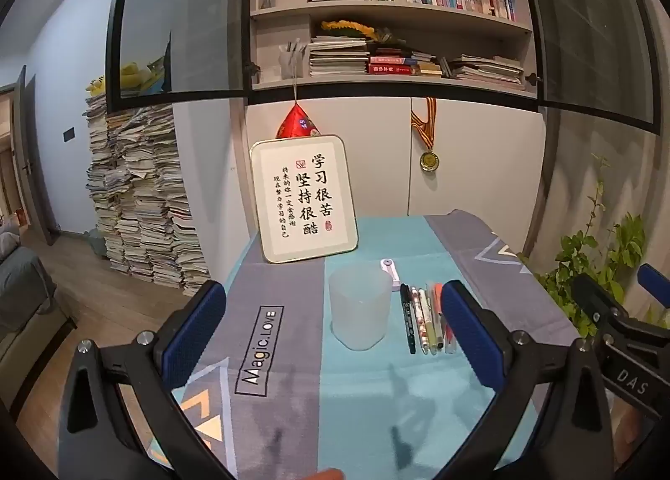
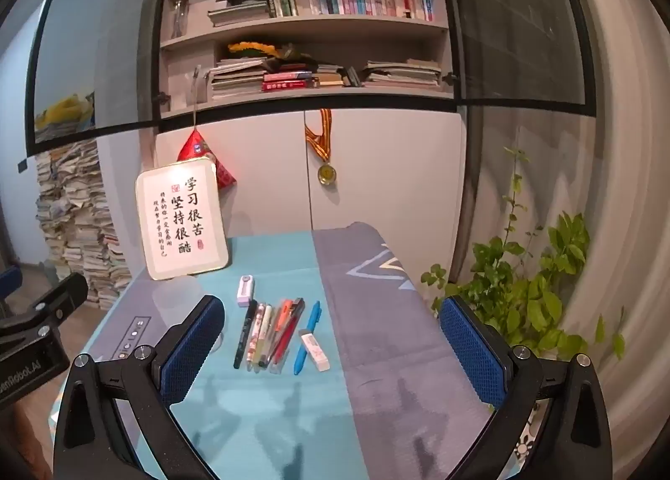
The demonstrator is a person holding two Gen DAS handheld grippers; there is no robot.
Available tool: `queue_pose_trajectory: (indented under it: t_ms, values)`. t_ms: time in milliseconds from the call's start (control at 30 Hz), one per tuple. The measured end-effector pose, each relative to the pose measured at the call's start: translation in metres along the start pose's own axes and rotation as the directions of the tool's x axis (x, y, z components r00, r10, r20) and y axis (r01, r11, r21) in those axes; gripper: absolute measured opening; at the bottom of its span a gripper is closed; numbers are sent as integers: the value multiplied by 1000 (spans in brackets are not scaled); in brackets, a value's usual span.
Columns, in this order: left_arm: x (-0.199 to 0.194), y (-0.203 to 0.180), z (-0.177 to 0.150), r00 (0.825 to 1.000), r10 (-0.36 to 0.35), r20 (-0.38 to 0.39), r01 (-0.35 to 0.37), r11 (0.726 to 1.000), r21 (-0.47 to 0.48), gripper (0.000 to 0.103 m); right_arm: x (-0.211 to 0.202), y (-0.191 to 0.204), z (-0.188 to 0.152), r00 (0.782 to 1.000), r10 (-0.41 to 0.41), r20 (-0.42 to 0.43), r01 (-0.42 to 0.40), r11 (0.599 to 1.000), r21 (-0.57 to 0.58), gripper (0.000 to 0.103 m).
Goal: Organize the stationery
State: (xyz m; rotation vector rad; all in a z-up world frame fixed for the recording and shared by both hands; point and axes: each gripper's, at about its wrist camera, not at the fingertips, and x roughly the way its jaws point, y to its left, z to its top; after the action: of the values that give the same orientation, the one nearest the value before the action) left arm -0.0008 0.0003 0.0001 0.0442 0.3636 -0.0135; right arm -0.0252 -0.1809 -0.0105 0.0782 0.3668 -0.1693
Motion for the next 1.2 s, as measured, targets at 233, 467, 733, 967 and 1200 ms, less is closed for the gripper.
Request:
queue_pose_trajectory:
  t_ms: [233,467,733,967,1200]
  values:
    - [8,4,-3,998,-42,-47,41,999,-12,102,7,3,-1,1000,4,-26,-4,1000,11,103]
    - [13,4,-4,998,-37,-41,36,999,-11,102,15,3,-7,999,-18,-31,18,1000,8,103]
    - [24,8,-7,997,-22,-78,21,1000,-20,102,25,1,-15,997,25,-79,-20,998,59,103]
    - [29,7,-10,995,-21,-96,20,1000,-19,102,37,4,-17,985,75,-156,-63,995,81,103]
    - [32,5,-14,994,-23,-103,22,1000,-8,102,41,4,-17,982,67,-175,-55,996,71,103]
